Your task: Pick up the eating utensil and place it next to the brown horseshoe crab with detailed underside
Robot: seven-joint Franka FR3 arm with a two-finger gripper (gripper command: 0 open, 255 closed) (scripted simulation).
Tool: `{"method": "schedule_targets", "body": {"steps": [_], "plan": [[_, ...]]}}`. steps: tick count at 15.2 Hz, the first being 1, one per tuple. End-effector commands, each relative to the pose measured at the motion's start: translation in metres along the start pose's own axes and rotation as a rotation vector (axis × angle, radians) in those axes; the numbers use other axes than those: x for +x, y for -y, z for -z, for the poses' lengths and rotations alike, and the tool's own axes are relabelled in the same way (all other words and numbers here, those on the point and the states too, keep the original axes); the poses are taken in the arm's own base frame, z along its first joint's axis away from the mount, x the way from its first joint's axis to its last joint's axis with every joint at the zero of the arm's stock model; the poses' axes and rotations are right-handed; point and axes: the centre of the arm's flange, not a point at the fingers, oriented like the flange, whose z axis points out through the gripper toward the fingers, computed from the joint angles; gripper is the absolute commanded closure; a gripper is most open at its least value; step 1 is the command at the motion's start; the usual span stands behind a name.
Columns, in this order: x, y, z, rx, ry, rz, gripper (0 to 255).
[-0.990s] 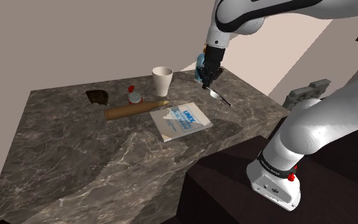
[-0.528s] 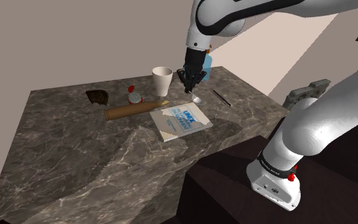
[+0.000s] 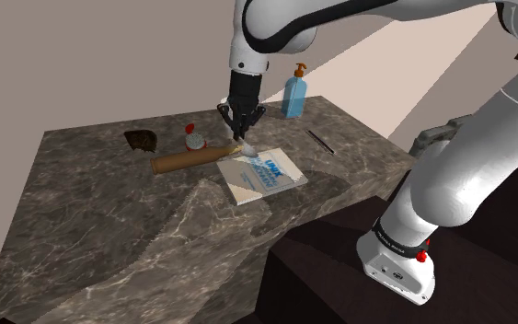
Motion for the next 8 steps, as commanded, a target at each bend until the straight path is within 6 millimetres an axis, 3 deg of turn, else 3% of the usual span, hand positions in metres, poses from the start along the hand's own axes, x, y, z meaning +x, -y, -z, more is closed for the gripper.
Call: {"method": "schedule_targets", "body": {"steps": [1, 8], "plan": [[-0.001, 0.027, -0.003, 0.001, 0.0, -0.001, 255], [0.001, 0.118, -0.017, 0.001, 0.0, -0.001, 255]]}}
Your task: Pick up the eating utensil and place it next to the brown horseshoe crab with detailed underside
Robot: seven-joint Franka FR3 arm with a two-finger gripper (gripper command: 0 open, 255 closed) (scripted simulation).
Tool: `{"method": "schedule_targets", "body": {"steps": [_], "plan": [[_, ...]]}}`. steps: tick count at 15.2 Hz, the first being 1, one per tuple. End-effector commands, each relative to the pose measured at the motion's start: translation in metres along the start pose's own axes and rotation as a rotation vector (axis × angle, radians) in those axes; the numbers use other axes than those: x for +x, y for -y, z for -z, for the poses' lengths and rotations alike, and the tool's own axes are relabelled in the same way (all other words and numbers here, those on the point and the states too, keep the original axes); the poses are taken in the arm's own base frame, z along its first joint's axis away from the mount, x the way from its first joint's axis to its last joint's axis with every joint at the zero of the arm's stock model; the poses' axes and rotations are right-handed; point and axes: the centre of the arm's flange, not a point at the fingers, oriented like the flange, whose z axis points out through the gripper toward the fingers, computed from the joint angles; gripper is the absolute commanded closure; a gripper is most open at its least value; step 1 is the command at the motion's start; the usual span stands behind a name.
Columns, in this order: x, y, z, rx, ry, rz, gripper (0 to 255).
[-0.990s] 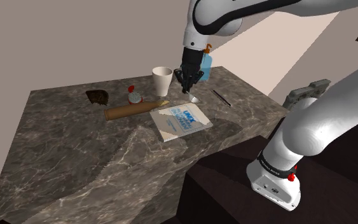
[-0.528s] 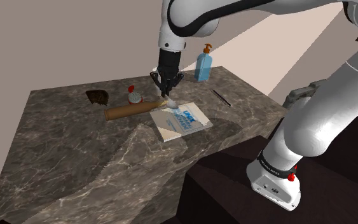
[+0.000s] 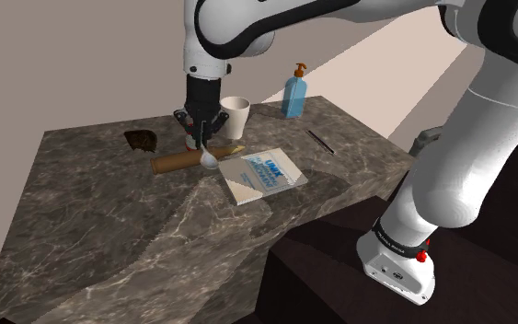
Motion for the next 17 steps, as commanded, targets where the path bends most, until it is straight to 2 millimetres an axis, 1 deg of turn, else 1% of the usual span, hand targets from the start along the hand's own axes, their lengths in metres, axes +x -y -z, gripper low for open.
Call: {"method": "schedule_targets", "body": {"steps": [1, 17], "plan": [[-0.001, 0.028, -0.001, 0.001, 0.0, -0.001, 255], [0.004, 0.236, -0.032, 0.001, 0.0, -0.001, 255]]}}
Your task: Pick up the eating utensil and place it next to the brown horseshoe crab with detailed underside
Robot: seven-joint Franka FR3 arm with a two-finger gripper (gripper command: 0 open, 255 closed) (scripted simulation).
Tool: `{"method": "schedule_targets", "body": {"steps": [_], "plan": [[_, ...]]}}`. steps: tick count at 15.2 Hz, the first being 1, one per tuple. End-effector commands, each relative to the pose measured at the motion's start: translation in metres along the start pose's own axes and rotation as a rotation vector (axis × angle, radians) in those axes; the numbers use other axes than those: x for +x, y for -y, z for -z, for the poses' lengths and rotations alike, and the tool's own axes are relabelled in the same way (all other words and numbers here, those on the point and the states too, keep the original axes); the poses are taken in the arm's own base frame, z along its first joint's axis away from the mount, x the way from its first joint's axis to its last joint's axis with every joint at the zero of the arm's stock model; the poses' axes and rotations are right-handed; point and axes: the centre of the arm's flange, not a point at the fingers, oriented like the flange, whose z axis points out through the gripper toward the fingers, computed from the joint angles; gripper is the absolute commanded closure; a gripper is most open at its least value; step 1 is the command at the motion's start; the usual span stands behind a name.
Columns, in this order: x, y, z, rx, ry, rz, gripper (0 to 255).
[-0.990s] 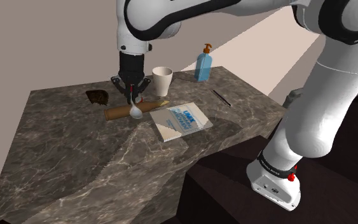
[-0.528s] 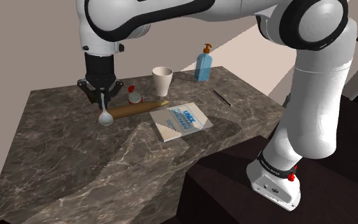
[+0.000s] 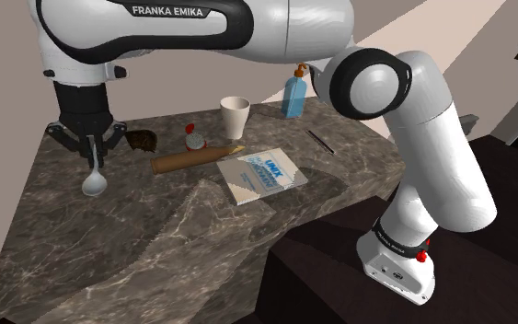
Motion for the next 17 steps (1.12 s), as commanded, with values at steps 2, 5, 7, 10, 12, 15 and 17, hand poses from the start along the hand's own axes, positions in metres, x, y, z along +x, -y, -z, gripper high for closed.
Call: {"method": "schedule_targets", "body": {"steps": [2, 5, 7, 10, 12, 15, 17], "plan": [[0.003, 0.009, -0.015, -0.001, -0.001, -0.002, 255], [0.006, 0.006, -0.03, -0.001, -0.001, -0.002, 255], [0.007, 0.005, -0.041, -0.001, -0.001, -0.002, 255], [0.009, 0.002, -0.056, -0.001, -0.001, -0.002, 255], [0.011, 0.001, -0.067, -0.001, -0.001, -0.002, 255], [0.013, -0.002, -0.082, -0.001, -0.001, -0.002, 255], [0.015, -0.003, -0.092, -0.001, -0.001, -0.002, 255]]}}
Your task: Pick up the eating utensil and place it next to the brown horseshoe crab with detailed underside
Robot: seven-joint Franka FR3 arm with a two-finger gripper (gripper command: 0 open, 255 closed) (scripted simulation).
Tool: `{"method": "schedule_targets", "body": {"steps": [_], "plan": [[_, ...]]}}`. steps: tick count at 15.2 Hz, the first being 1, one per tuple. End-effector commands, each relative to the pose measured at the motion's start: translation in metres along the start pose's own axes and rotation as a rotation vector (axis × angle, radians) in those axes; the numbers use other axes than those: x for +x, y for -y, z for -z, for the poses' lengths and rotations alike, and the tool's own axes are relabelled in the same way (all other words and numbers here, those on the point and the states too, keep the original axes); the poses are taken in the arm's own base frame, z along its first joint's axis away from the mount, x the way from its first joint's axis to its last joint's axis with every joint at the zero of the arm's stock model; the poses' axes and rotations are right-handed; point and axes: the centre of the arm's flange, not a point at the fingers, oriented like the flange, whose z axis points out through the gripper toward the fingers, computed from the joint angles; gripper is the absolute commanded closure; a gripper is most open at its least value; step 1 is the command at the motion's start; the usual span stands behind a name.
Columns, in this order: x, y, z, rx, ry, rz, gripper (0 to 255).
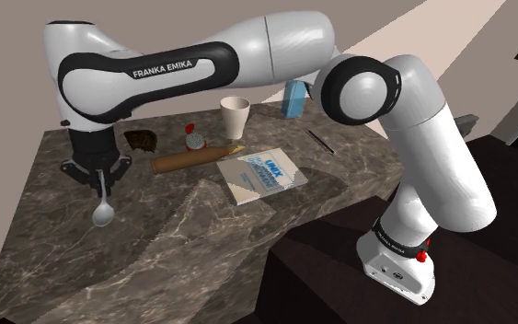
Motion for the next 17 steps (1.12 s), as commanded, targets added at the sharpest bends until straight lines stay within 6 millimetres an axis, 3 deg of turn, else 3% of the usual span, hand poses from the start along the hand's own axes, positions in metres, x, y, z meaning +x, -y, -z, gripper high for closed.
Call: {"method": "schedule_targets", "body": {"steps": [1, 5, 12, 13, 17], "plan": [[0.002, -0.002, -0.009, 0.0, 0.0, 0.0, 255], [0.005, -0.005, -0.03, 0.0, 0.0, 0.0, 255], [0.005, -0.005, -0.03, 0.0, 0.0, 0.0, 255], [0.005, -0.005, -0.03, 0.0, 0.0, 0.0, 0], [0.005, -0.005, -0.03, 0.0, 0.0, 0.0, 0]]}}
